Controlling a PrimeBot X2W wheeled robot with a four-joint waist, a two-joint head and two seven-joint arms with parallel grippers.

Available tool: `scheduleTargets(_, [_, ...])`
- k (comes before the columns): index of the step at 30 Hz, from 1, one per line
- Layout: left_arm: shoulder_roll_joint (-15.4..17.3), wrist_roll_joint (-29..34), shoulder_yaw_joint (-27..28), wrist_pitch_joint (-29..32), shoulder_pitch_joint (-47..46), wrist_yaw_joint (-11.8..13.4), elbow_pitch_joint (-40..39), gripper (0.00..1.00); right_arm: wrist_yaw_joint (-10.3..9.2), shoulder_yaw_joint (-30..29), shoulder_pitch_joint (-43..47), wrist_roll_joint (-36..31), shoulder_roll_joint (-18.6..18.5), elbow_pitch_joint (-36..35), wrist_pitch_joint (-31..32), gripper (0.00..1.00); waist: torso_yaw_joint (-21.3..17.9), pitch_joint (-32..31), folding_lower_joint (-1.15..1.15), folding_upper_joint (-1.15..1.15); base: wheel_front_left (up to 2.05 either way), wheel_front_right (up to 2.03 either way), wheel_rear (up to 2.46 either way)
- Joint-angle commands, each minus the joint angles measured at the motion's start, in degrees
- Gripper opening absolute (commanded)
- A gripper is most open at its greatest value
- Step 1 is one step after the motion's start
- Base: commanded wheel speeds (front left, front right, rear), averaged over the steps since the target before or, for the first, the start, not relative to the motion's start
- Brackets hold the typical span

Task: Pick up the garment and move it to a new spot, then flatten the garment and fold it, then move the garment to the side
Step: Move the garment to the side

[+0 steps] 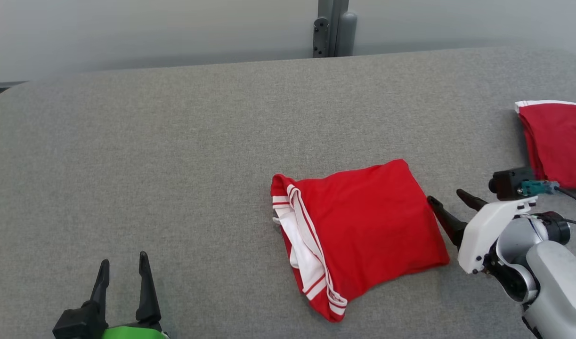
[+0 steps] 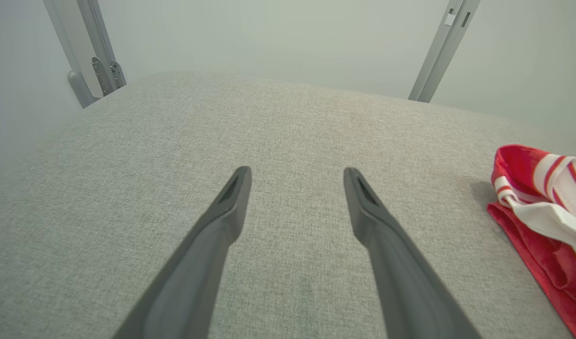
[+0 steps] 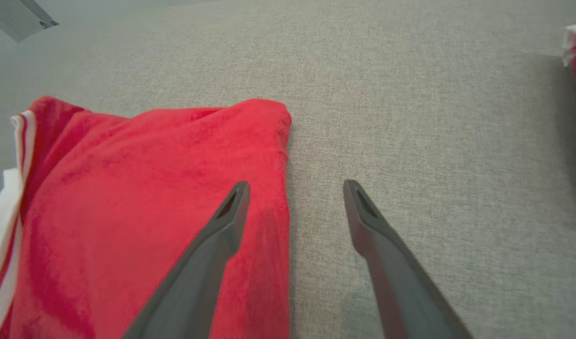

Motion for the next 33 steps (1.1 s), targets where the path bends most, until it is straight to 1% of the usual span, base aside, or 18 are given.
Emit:
scheduleTargets(1, [0.09, -0.01, -0.22, -0.14, -1.29, 0.21, -0.12, 1.0, 0.0, 0.92, -1.43, 0.34, 0.03, 1.21, 0.69, 1.0, 1.5, 1.98, 0.0, 0.0, 0.0, 0.0, 0.0])
scheduleTargets(6, [0.09, 0.15, -1.0, -0.14, -3.13, 0.49, 0.0, 1.0, 0.0, 4.79, -5.09, 3.31, 0.15, 6.02, 2.96, 1.0, 2.56, 4.29, 0.0, 0.0, 0.0, 0.0, 0.0])
scheduleTargets(9, [0.09, 0.08, -1.34, -0.14, -3.79, 0.67, -0.01, 1.0, 0.01, 7.3, -6.55, 6.92, 0.78, 7.65, 4.64, 1.0, 2.76, 5.05, 0.0, 0.0, 0.0, 0.0, 0.0])
scheduleTargets(10, [0.09, 0.07, -1.39, -0.14, -3.98, 0.84, -0.08, 1.0, 0.01, 8.25, -7.0, 8.37, 0.66, 7.42, 4.81, 0.39, 2.67, 5.21, 0.0, 0.0, 0.0, 0.0, 0.0])
scheduleTargets(11, [0.09, 0.03, -1.28, -0.14, -4.04, 1.04, -0.2, 1.0, 0.01, 8.6, -7.44, 9.85, 0.24, 7.15, 4.21, 0.0, 2.4, 5.34, 0.0, 0.0, 0.0, 0.0, 0.0])
scheduleTargets(13, [0.09, -0.03, -0.97, -0.13, -3.89, 1.04, -0.47, 1.0, 0.01, 8.95, -8.31, 13.15, -0.26, 6.23, 3.29, 0.0, 1.4, 5.41, 0.0, 0.0, 0.0, 0.0, 0.0])
scheduleTargets(15, [0.09, 0.19, -0.65, -0.1, -3.68, 0.91, -0.62, 1.0, 0.0, 8.9, -9.81, 15.38, -1.69, 5.14, 2.32, 0.0, 0.05, 5.49, 0.0, 0.0, 0.0, 0.0, 0.0])
scheduleTargets(18, [0.09, 0.78, -0.26, -0.08, -4.13, 0.74, -0.96, 1.0, -0.01, 8.3, -12.5, 17.93, -5.09, 3.07, 1.64, 0.0, -2.38, 6.05, 0.0, 0.0, 0.0, 0.0, 0.0])
scheduleTargets(22, [0.09, 1.76, -0.35, -0.07, -5.92, 0.34, -1.69, 1.0, -0.01, 5.19, -16.97, 20.86, -10.77, 0.52, 2.08, 0.0, -5.22, 7.76, 0.0, 0.0, 0.0, 0.0, 0.0])
scheduleTargets(24, [0.09, 2.26, -0.5, -0.08, -6.96, 0.01, -1.93, 1.0, 0.01, 4.08, -18.97, 21.3, -13.09, -0.25, 2.84, 0.0, -6.28, 9.09, 0.0, 0.0, 0.0, 0.0, 0.0])
scheduleTargets(29, [0.1, 3.31, -1.57, -0.08, -9.94, -0.56, -1.53, 1.0, 0.0, 1.18, -24.28, 20.37, -16.89, 2.46, 4.5, 0.0, -8.08, 12.43, 0.0, 0.0, 0.0, 0.0, 0.0])
scheduleTargets(33, [0.1, 3.96, -2.64, -0.08, -11.92, -0.79, -1.07, 1.0, 0.01, -1.19, -27.96, 19.8, -17.41, 5.94, 4.24, 0.0, -8.54, 14.56, 0.0, 0.0, 0.0, 0.0, 0.0])
